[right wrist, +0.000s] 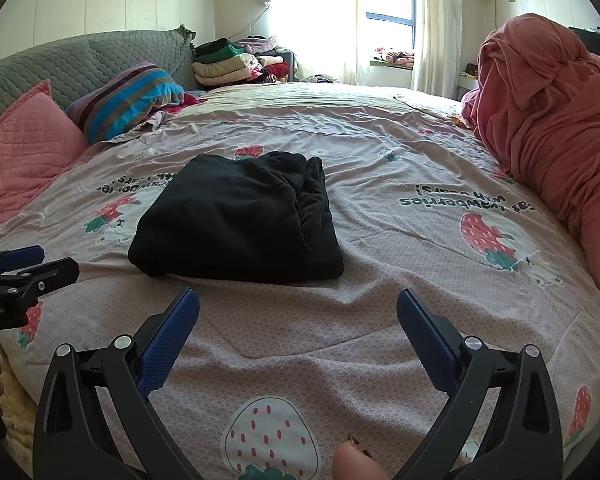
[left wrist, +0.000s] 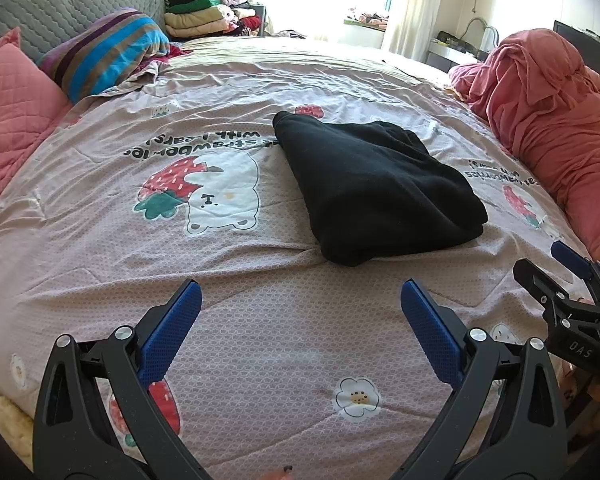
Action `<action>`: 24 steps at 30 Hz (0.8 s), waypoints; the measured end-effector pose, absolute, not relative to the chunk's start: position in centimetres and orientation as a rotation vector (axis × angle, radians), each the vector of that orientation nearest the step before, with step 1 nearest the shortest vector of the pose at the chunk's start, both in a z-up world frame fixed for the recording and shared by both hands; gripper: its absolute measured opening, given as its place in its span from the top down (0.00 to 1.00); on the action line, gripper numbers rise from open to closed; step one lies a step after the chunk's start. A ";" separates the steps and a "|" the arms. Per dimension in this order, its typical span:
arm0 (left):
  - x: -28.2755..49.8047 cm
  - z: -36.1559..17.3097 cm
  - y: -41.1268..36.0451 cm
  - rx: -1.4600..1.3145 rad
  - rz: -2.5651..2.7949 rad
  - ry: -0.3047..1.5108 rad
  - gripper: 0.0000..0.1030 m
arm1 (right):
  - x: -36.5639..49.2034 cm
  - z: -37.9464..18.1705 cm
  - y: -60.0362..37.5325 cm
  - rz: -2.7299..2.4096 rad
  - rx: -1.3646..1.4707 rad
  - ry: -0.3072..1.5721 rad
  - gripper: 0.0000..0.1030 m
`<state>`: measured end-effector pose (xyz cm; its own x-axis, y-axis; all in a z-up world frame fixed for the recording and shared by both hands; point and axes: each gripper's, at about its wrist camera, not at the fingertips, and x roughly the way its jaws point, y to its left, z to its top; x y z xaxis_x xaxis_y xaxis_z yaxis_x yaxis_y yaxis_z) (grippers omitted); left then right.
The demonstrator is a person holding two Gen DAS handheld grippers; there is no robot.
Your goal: Fold small clothes
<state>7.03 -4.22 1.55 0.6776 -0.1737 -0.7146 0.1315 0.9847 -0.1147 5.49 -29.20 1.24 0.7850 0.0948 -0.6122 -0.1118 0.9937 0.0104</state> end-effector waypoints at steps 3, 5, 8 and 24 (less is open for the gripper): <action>7.0 1.5 -4.1 -0.051 -0.169 0.812 0.09 | 5.5 1.2 -29.2 0.111 -0.032 0.658 0.05; 7.0 1.4 -4.2 -0.047 -0.168 0.814 0.09 | 5.5 1.2 -29.2 0.111 -0.030 0.658 0.05; 6.9 1.3 -4.3 -0.041 -0.173 0.815 0.09 | 5.5 1.2 -29.2 0.109 -0.031 0.658 0.05; 9.0 -0.9 6.0 -0.198 0.093 0.915 0.09 | 3.6 -0.4 -43.8 -0.459 0.182 0.684 0.05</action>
